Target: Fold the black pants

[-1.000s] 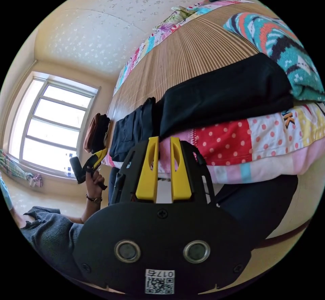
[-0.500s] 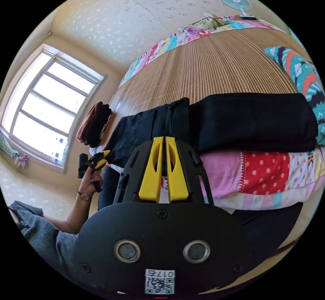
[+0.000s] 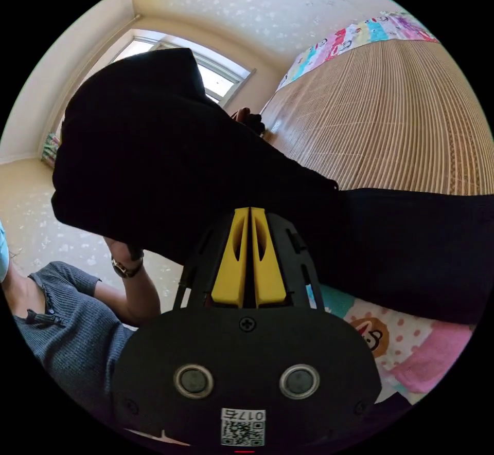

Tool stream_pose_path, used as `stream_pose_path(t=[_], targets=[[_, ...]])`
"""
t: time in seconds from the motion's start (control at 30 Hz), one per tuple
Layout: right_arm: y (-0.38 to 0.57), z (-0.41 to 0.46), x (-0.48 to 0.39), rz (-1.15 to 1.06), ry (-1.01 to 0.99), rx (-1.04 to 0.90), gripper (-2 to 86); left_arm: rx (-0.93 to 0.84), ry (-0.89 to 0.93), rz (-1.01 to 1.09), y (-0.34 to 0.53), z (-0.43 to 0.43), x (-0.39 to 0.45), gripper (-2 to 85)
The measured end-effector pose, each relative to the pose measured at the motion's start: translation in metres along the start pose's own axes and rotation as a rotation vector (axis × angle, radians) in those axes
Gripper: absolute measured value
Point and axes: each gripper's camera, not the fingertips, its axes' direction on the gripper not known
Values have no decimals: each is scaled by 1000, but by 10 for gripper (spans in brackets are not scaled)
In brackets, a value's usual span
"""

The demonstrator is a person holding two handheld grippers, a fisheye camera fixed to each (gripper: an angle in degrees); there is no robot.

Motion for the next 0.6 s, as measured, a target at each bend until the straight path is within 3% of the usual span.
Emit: stream_pose_path(t=[0.13,0.27,0.43,0.5,0.6], targets=[[25,-81,52,183,201,161,7,-222,54,-25,5,119,-18,69],[81,-161,103,482,457,244,8,-252,-44,-124,45,144,-40,85],[156,-223,122,551,403,286,9,-111,-487,-252,107,68,-65,119],[167,-229,122,553,365,294,11,-90,-541,-354,121,46,-83,143],[168,-227,123,522,235,334,19,-109,-440,-511,136,35,-120,165]])
